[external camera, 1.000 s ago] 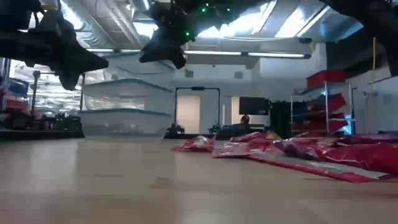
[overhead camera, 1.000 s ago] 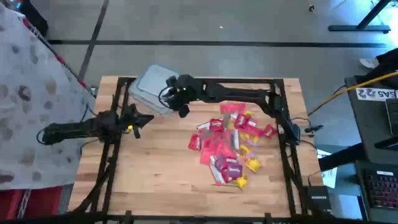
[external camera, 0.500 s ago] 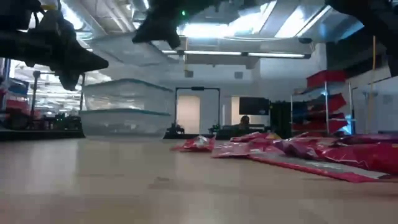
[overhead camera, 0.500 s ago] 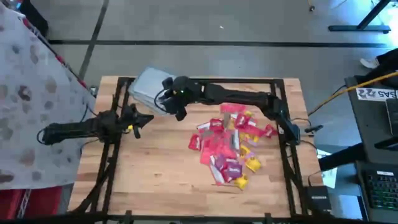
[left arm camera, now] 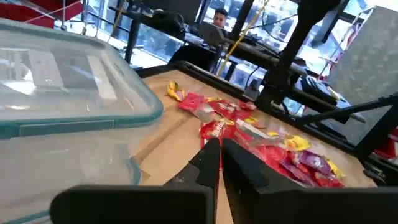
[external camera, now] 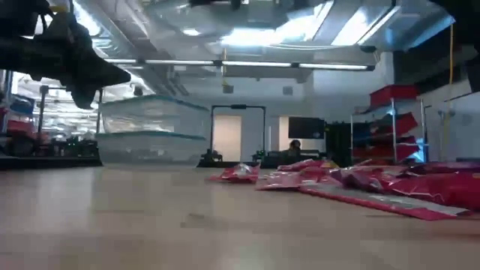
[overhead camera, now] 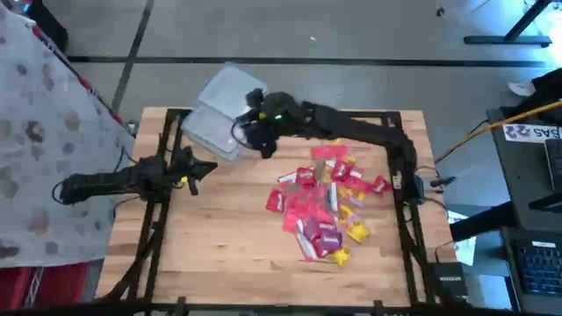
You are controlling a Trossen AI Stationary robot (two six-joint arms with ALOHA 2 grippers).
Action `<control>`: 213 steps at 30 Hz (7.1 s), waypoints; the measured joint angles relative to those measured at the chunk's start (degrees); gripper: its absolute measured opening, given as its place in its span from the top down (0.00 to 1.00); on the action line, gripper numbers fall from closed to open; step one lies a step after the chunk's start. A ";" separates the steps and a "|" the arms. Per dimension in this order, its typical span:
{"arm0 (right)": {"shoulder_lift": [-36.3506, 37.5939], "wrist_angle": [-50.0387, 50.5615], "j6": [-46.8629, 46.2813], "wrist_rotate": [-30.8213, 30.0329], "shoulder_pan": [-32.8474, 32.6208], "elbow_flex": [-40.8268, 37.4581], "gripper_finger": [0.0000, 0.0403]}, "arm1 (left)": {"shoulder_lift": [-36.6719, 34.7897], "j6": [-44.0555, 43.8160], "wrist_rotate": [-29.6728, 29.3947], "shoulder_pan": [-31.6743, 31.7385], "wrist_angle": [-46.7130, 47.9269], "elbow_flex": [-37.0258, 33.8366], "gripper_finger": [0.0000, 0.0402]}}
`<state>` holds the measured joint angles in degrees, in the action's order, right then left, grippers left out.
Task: Sort candy
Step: Open the square transparent bin
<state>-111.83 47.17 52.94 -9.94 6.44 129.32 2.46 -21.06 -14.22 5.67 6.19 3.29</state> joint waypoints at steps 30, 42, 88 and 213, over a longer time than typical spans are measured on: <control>15.94 -34.71 -20.59 9.91 -33.83 -48.20 0.86 | 0.02 0.00 0.00 -0.01 -0.01 0.01 1.00; 4.50 -41.28 -15.33 7.58 -30.89 -51.47 0.86 | 0.17 0.00 0.02 0.00 -0.01 0.00 1.00; 11.95 -22.85 -54.69 3.07 -33.22 -57.99 0.56 | 1.14 -13.15 16.02 -2.90 -14.19 0.50 1.00; -1.91 -84.28 -78.21 -0.57 -28.70 -78.48 0.56 | 93.73 -22.44 -19.69 -36.58 -13.41 37.75 1.00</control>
<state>-113.74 -37.12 -25.28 -10.51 -22.26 50.84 96.18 -43.50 -33.91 -30.91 -7.22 41.04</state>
